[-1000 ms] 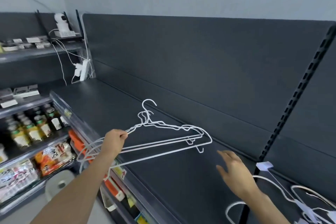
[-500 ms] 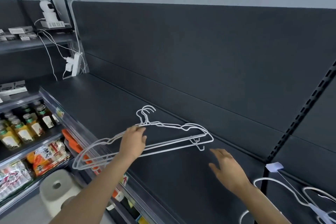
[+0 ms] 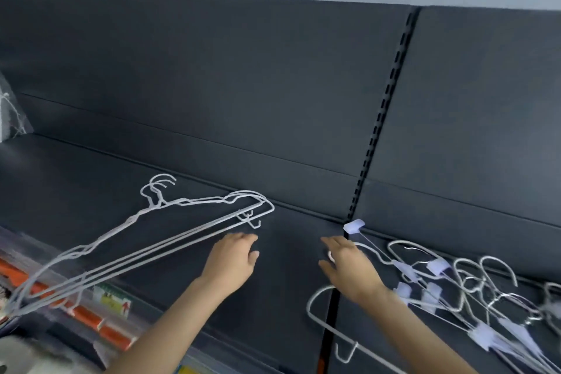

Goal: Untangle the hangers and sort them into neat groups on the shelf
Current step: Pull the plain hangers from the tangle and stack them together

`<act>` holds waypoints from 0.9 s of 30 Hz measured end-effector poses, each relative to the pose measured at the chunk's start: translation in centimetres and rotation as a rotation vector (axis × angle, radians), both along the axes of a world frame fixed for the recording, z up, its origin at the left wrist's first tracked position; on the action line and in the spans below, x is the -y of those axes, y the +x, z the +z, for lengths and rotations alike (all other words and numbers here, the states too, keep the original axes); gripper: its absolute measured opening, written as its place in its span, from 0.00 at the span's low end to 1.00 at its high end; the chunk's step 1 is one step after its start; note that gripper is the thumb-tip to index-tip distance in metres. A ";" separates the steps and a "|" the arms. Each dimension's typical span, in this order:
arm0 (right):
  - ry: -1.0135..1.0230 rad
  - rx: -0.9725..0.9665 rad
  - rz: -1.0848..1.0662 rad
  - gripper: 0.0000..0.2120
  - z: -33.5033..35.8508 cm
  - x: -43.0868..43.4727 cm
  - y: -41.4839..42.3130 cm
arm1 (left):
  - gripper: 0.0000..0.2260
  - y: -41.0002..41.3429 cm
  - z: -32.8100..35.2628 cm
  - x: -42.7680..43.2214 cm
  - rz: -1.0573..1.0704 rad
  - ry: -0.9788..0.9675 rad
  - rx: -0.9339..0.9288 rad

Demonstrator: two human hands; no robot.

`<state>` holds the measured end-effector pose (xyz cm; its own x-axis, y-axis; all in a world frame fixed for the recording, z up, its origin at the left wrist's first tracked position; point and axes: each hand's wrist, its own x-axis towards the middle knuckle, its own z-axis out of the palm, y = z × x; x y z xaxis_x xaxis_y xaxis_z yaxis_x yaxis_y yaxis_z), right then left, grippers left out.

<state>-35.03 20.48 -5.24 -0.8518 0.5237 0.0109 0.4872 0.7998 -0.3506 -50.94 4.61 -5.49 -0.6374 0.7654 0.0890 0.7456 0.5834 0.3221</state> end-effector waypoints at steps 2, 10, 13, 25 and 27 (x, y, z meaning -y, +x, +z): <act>0.006 -0.010 -0.046 0.22 0.1 -0.9 2.6 | 0.17 2.3 0.3 -1.8 -0.051 -0.002 0.029; 0.082 -0.025 -0.260 0.17 1.1 -4.8 14.2 | 0.16 12.1 1.2 -8.8 -0.255 0.029 0.103; 0.072 -0.019 -0.334 0.17 1.3 -6.1 18.8 | 0.16 15.4 1.4 -11.1 -0.306 0.026 0.118; 0.068 0.007 -0.487 0.16 -0.5 -8.8 30.7 | 0.13 24.6 -0.2 -16.8 -0.466 -0.050 0.083; 0.067 0.015 -0.482 0.16 -0.8 -8.8 30.5 | 0.15 24.5 -0.5 -16.9 -0.489 -0.061 0.060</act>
